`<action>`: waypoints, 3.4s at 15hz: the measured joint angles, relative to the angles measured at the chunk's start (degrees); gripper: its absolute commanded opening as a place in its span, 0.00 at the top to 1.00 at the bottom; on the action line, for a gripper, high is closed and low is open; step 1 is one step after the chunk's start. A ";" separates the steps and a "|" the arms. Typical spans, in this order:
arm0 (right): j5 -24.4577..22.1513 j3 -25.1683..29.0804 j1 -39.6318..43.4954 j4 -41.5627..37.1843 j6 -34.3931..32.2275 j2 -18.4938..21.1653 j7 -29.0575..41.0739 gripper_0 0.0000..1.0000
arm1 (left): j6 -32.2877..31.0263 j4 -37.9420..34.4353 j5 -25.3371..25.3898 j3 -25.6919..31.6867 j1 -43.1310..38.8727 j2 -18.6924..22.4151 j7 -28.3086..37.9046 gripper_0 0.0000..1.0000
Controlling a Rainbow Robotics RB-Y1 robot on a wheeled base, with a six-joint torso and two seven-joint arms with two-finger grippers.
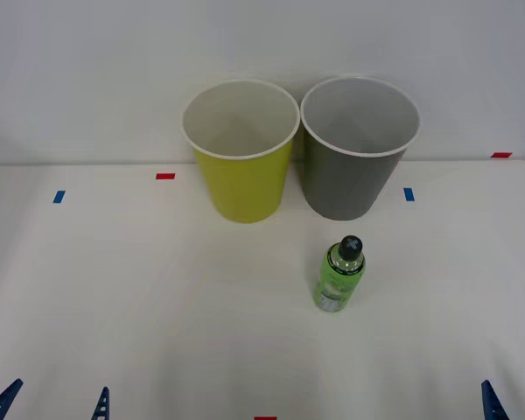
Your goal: Put cans in the gray bin and PET bottles in the light green bin.
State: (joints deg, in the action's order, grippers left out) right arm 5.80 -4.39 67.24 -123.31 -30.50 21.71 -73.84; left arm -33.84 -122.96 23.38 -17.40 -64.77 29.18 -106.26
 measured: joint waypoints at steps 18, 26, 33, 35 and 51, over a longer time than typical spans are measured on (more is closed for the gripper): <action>-0.10 -2.34 -1.34 1.83 -1.12 -0.30 -0.95 0.00 | 0.00 0.00 0.00 0.00 0.00 0.00 0.00 0.00; 1.24 -5.06 -7.74 9.75 -11.18 3.78 -7.43 0.00 | 0.00 0.00 0.00 0.00 0.00 0.00 0.00 0.00; 16.20 -15.80 -16.33 11.47 -12.46 12.59 -30.52 0.00 | 0.00 0.00 0.00 0.00 0.00 0.00 0.00 0.00; 19.46 -19.90 -19.92 12.24 -12.45 13.61 -32.80 0.00 | 0.00 0.00 0.00 0.00 0.00 0.00 0.00 0.00; 23.48 -28.14 -39.43 20.12 -4.57 4.37 -39.21 0.00 | 0.00 0.00 0.00 0.00 0.00 0.00 0.00 0.00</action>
State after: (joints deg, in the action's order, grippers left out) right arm 29.28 -32.53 27.80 -103.19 -35.07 26.07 -113.04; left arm -33.84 -122.96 23.38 -17.40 -64.77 29.18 -106.26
